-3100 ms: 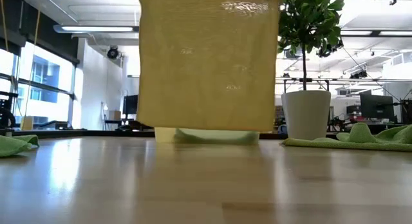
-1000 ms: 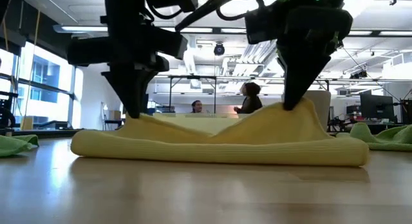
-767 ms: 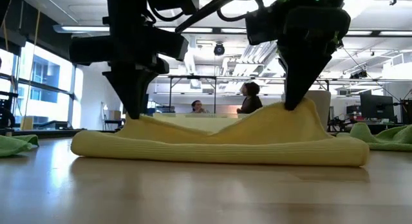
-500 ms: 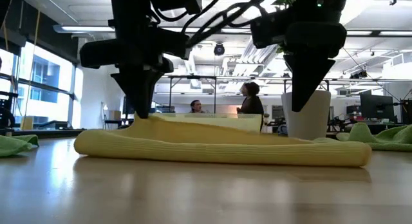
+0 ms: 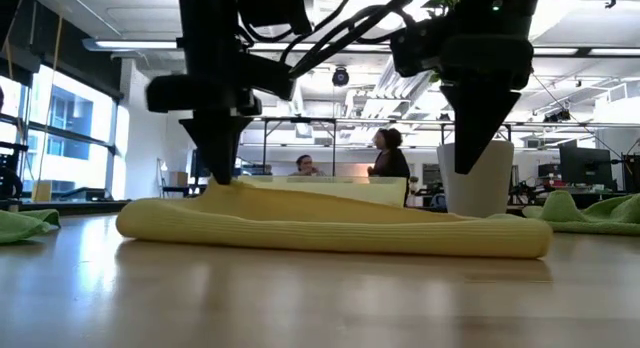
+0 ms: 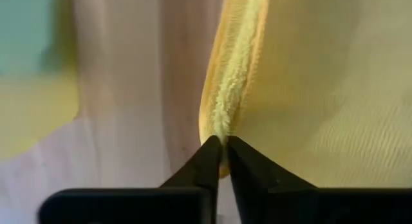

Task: Fold microfiber towels
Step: Fold the yellow microfiber cloth

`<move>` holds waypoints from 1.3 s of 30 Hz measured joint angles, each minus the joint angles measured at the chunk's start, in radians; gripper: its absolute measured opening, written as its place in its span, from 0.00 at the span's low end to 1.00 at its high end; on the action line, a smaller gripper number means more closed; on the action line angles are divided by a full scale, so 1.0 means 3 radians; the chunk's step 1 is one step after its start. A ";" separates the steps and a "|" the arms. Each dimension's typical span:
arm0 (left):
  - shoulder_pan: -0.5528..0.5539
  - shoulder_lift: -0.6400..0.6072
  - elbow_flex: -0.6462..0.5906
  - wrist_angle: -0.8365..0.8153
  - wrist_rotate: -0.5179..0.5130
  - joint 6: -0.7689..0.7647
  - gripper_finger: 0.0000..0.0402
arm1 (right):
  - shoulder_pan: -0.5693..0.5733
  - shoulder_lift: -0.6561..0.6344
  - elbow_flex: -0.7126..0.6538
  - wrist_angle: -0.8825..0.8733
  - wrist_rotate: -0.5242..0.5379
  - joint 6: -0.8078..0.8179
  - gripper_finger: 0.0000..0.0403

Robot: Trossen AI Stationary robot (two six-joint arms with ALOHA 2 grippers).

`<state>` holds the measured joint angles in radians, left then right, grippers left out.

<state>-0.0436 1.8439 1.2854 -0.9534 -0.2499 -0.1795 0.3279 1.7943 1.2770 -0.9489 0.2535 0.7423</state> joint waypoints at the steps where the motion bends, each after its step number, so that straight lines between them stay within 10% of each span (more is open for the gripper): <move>1: 0.0015 0.0000 0.0000 -0.0018 0.0011 -0.0027 0.11 | 0.0001 0.0000 0.0000 0.0000 -0.0012 0.0020 0.31; 12: 0.0047 -0.0023 0.0000 -0.0401 -0.0293 0.0180 0.46 | 0.0174 -0.0248 -0.0001 -0.0136 -0.0019 0.0325 0.31; 22: -0.0019 -0.0031 -0.0258 0.0259 0.0747 0.1122 0.42 | 0.0674 -0.0429 -0.0470 0.0693 0.0412 0.1487 0.31; 39: -0.0256 -0.0051 -0.0861 0.1265 0.0753 -0.0039 0.37 | 0.0528 -0.0427 -0.1201 0.1470 0.0284 0.2769 0.31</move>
<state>-0.1204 1.8286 1.0271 -0.5739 -0.0240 -0.1913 0.4862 1.6661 0.9168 -0.5079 0.3388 1.5729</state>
